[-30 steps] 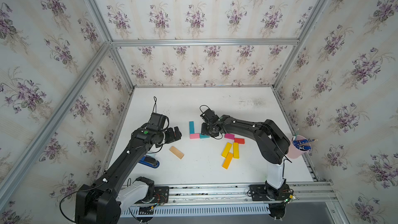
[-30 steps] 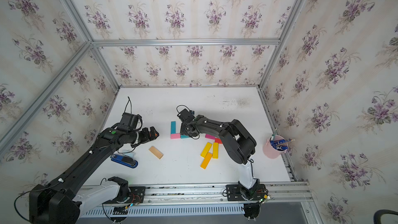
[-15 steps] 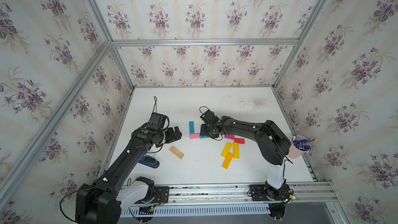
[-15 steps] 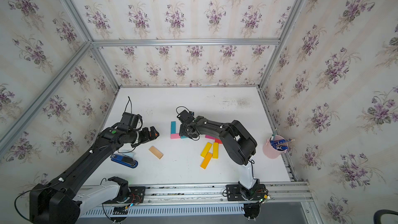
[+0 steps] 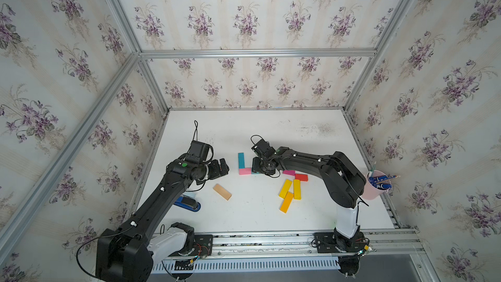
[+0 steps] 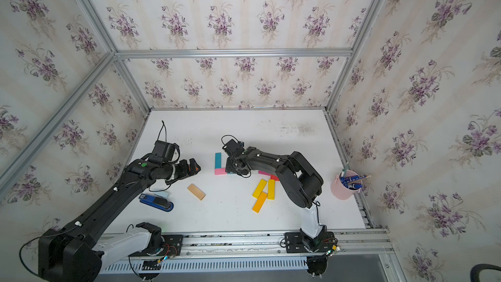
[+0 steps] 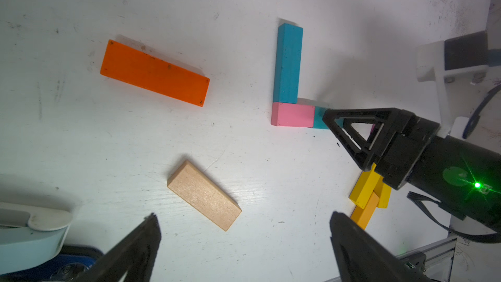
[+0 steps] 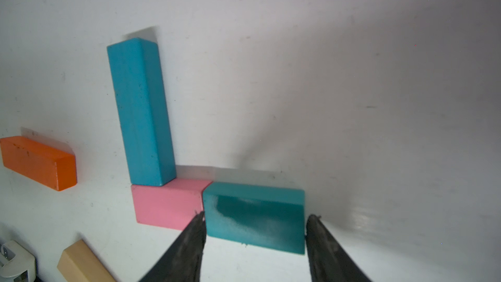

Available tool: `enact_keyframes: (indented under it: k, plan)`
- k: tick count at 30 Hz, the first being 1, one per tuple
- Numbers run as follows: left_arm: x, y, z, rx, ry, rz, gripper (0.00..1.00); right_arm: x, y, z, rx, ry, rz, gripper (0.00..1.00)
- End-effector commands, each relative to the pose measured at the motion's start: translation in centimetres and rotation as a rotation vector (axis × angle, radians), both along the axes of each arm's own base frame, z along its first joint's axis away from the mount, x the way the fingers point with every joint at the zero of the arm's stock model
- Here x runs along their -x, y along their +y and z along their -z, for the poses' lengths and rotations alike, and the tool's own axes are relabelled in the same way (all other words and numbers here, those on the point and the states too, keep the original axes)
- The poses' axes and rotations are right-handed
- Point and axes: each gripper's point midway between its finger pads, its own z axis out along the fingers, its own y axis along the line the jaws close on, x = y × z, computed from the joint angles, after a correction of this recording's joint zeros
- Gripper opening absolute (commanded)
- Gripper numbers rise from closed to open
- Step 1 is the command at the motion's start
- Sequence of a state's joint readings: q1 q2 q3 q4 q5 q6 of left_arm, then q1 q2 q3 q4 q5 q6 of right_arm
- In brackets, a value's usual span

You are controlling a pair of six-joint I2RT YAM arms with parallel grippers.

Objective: Assemble the letter h with building blocks
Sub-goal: Assemble the building block at the center of the board, then move the building block to the center of the board.

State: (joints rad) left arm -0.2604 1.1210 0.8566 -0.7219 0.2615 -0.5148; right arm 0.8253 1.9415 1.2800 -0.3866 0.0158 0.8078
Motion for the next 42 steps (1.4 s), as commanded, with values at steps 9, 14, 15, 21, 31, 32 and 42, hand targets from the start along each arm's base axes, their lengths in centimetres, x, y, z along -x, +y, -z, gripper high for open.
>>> enact_keyframes:
  k: [9,14,15,21,31,32,42]
  plan:
    - [0.0,0.1,0.1,-0.006,-0.005,0.002,1.00,-0.3,0.1,-0.5,0.002,-0.019,-0.001,0.61]
    - [0.1,0.1,0.4,-0.008,0.000,0.002,1.00,-0.4,0.0,-0.4,0.005,-0.023,-0.002,0.61]
    - [0.1,0.1,0.4,-0.008,0.001,0.001,1.00,-0.4,0.1,-0.4,0.006,-0.025,-0.002,0.61]
    - [0.2,0.2,0.5,-0.013,0.003,0.002,1.00,-0.6,0.3,-0.2,0.007,-0.025,-0.012,0.61]
    - [0.7,1.1,1.6,-0.055,0.048,-0.043,1.00,-1.4,-1.2,-2.4,0.071,-0.088,0.022,0.70]
    - [0.7,1.4,1.8,-0.065,0.060,-0.057,1.00,-1.5,-1.5,-3.1,0.083,-0.108,0.026,0.71]
    - [3.3,1.7,5.5,-0.045,0.232,-0.172,0.95,2.9,0.0,-6.9,0.088,-0.224,-0.102,0.73]
